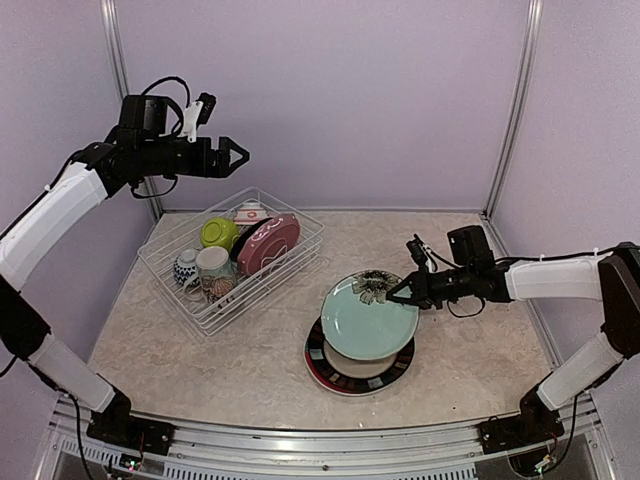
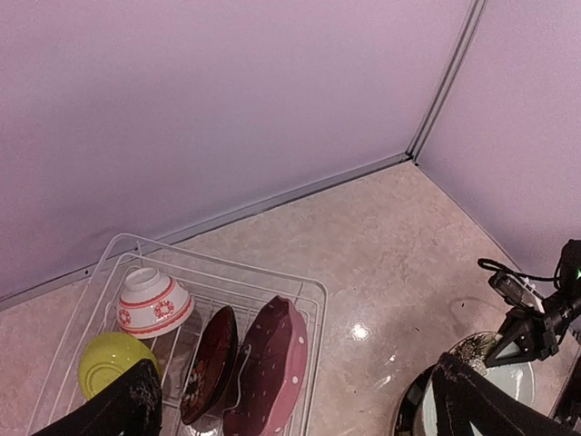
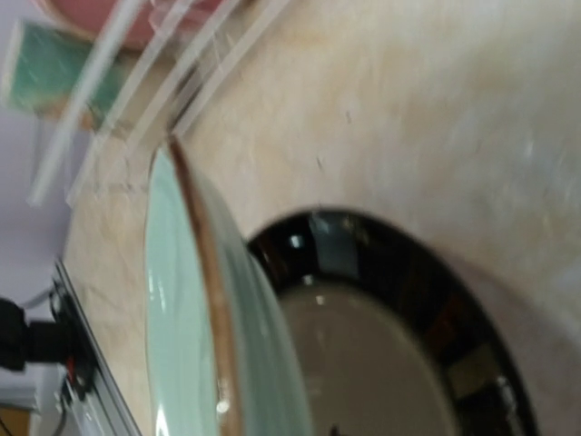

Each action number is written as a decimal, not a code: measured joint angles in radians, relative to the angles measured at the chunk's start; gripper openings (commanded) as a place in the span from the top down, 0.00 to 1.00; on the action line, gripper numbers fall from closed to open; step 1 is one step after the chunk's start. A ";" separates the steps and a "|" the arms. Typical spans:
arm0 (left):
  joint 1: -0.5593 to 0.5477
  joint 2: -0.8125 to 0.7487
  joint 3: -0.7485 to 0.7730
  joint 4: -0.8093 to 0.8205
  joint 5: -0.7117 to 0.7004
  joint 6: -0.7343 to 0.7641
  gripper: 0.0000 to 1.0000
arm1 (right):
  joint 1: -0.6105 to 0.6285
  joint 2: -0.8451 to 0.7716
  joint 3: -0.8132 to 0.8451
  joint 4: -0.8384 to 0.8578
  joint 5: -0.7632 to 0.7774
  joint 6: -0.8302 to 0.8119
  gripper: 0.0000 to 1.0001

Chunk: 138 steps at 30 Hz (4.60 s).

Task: Unload the mixed dishes from the dish rack
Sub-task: Place the plate with another plate, then adjust the plate on the plate, then grab the plate from the dish rack.

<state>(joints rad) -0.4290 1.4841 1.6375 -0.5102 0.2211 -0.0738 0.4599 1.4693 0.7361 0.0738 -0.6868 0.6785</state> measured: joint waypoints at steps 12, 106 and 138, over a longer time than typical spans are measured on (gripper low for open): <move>0.085 0.014 -0.044 0.000 0.128 -0.117 0.01 | 0.099 0.086 0.084 -0.111 0.074 -0.050 1.00; -0.035 0.029 -0.033 -0.269 0.113 -0.339 0.01 | 0.341 0.020 0.089 -0.328 0.687 0.025 0.12; -0.010 0.616 0.465 -0.493 0.171 -0.162 0.52 | 0.333 -0.403 -0.157 -0.175 0.683 0.047 0.07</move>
<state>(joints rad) -0.4389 2.0998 2.1029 -1.0031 0.3920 -0.2359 0.7933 1.0664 0.5793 -0.1013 -0.0036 0.7250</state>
